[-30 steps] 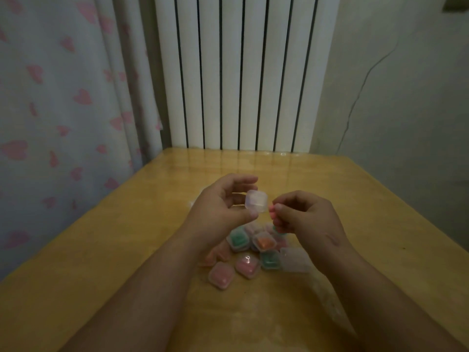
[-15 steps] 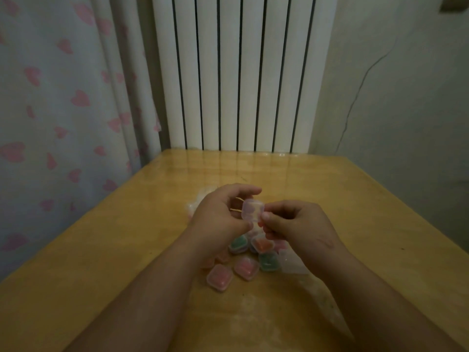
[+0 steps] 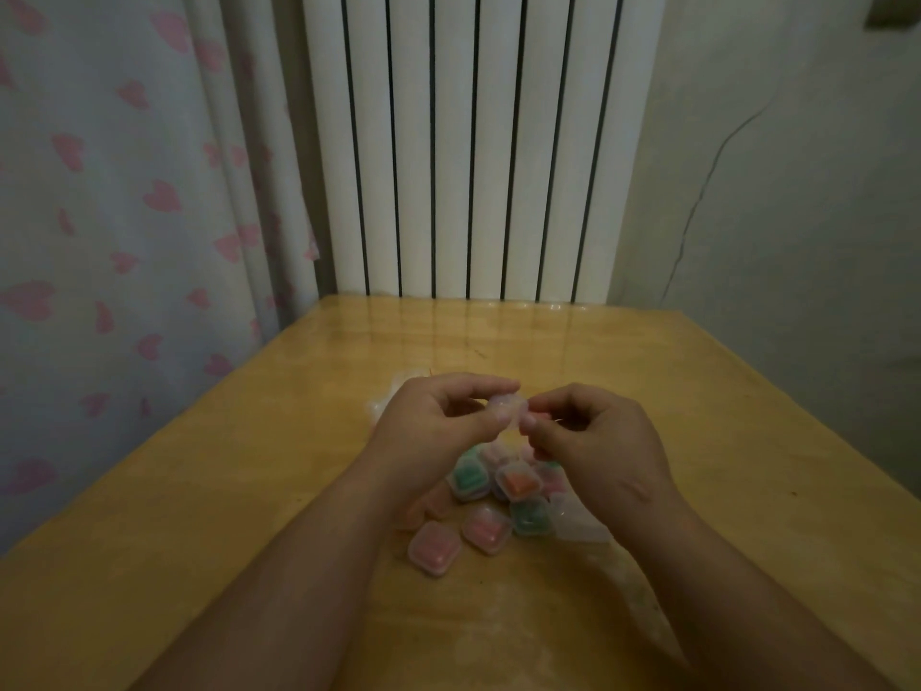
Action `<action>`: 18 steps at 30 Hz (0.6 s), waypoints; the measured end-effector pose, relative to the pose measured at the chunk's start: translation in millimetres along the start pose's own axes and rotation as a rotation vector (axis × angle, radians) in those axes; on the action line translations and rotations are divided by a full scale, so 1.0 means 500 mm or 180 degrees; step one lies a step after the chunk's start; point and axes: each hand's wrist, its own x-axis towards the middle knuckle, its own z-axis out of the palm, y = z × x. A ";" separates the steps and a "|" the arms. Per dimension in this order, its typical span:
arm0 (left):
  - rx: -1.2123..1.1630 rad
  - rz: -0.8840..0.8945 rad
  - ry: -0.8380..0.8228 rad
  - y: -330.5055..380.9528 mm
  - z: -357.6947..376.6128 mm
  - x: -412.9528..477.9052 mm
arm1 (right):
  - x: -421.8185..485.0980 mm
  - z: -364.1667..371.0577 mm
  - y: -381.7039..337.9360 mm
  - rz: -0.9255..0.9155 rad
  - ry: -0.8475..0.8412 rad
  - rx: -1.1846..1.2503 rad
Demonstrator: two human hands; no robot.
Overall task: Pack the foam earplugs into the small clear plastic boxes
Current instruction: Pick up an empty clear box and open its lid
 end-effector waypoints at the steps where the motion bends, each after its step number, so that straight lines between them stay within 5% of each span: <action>1: -0.0096 -0.0026 -0.0007 0.002 0.000 0.000 | 0.001 -0.001 0.000 0.0015 0.0029 0.0015; 9: -0.0235 -0.0108 -0.0221 -0.001 -0.001 -0.003 | 0.001 0.002 0.002 0.0009 0.0057 -0.0055; 18: 0.0047 0.0034 0.0320 -0.012 0.007 0.006 | 0.002 0.001 0.000 0.0106 -0.0280 -0.0069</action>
